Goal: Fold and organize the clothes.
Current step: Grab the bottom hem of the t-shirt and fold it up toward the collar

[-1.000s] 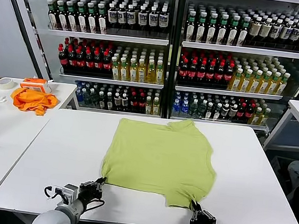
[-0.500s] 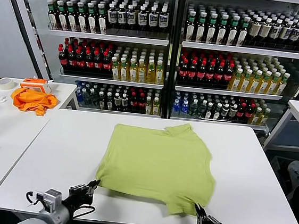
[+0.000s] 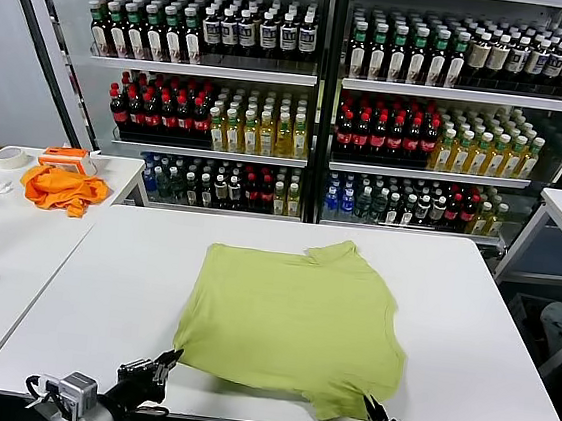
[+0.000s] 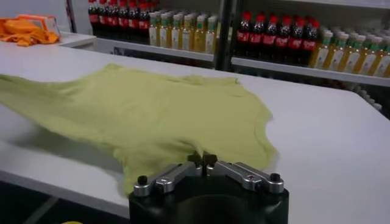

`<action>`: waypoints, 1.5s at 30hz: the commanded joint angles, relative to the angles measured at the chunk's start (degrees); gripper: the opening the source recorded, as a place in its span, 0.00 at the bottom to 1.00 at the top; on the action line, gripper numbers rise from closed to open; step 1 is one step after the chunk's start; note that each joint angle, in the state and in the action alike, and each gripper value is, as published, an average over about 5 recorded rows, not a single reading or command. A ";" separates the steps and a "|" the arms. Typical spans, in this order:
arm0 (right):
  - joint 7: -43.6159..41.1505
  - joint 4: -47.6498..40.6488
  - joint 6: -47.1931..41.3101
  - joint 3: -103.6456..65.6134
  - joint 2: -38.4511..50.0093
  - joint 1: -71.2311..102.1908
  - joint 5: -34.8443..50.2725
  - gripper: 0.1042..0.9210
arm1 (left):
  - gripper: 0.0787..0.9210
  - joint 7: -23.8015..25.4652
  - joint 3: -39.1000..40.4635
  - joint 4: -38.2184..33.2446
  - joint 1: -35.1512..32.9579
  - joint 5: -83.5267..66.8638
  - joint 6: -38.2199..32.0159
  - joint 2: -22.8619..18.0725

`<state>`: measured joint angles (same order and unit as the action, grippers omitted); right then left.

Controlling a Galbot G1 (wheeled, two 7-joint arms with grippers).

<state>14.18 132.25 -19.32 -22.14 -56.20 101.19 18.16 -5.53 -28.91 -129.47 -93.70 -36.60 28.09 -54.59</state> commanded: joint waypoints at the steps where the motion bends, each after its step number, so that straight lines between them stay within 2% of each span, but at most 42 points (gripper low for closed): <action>1: 0.09 -3.80 -2.57 0.59 0.47 -10.10 1.82 0.01 | 0.00 2.38 3.69 8.66 11.59 -1.04 -4.93 0.72; 13: 0.41 -10.90 -5.22 2.87 0.31 -19.72 5.93 0.01 | 0.00 4.90 10.41 20.76 24.15 -0.37 -8.33 0.06; 39: 0.23 -18.03 -5.78 5.65 -1.83 -24.64 4.44 0.01 | 0.00 5.86 18.04 34.80 35.83 2.00 -9.05 -2.63; 42: 0.16 -18.58 -6.21 6.03 -1.98 -25.56 4.19 0.05 | 0.00 5.65 18.29 36.00 36.50 2.61 -9.09 -3.10; 45: 0.14 -19.30 -6.25 6.15 -2.23 -26.35 4.17 0.15 | 0.01 5.02 18.17 37.39 37.10 3.37 -8.91 -3.85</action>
<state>14.35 114.19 -25.12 -16.37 -58.37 76.36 22.53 0.10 -11.83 -97.83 -60.42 -34.58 19.25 -57.45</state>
